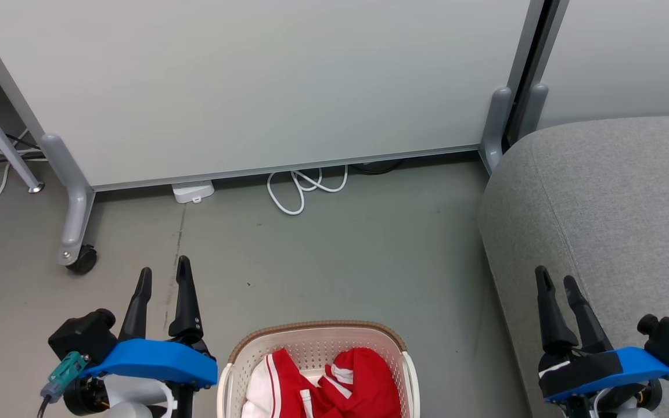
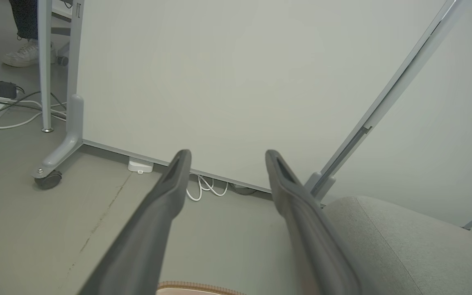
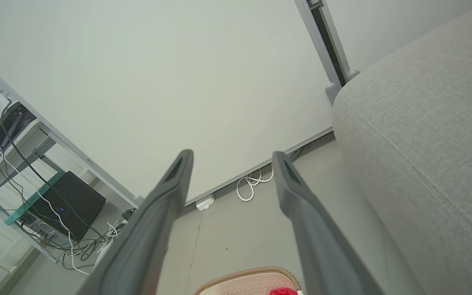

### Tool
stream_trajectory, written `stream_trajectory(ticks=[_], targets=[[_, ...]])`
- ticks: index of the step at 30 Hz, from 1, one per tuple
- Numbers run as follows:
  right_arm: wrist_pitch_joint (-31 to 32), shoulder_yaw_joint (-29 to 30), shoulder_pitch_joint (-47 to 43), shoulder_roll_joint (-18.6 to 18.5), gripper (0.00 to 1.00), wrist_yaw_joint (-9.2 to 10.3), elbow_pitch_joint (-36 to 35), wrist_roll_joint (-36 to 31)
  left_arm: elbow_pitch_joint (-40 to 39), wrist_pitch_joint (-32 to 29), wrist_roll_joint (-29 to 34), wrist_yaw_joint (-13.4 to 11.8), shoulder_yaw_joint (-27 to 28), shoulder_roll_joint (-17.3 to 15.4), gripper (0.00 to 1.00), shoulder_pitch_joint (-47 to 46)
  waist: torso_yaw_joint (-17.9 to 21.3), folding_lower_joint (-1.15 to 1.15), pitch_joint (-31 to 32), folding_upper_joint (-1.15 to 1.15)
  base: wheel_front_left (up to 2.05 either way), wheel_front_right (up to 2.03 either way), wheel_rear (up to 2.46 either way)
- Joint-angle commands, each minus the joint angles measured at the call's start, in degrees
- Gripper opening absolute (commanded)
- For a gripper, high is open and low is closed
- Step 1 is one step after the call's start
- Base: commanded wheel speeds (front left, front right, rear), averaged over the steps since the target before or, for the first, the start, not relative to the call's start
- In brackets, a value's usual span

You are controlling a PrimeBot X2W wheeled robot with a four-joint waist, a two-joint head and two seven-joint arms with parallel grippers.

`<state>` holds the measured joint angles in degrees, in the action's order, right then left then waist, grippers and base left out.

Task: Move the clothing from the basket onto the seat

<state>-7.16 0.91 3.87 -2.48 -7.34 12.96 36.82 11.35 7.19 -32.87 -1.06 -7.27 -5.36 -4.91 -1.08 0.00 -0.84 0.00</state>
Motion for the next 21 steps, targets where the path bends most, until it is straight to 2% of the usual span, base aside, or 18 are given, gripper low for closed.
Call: stream_trajectory(ticks=[1, 21], targets=[[-0.6, -0.2, 0.9, -0.4, 1.00, -0.14, -0.6, -2.2, -0.5, 0.6, 2.0, -0.5, -0.6, -0.7, 1.00, -1.5, 0.0, 0.00, 0.0, 0.00, 0.00, 0.00, 0.00], [-3.5, -1.2, 1.0, -0.5, 1.00, -0.16, -0.3, -14.1, -0.5, 3.5, 12.9, -2.0, -4.3, -1.7, 1.00, -1.8, -0.5, 0.00, -0.2, 0.00, 0.00, 0.00, 0.00]])
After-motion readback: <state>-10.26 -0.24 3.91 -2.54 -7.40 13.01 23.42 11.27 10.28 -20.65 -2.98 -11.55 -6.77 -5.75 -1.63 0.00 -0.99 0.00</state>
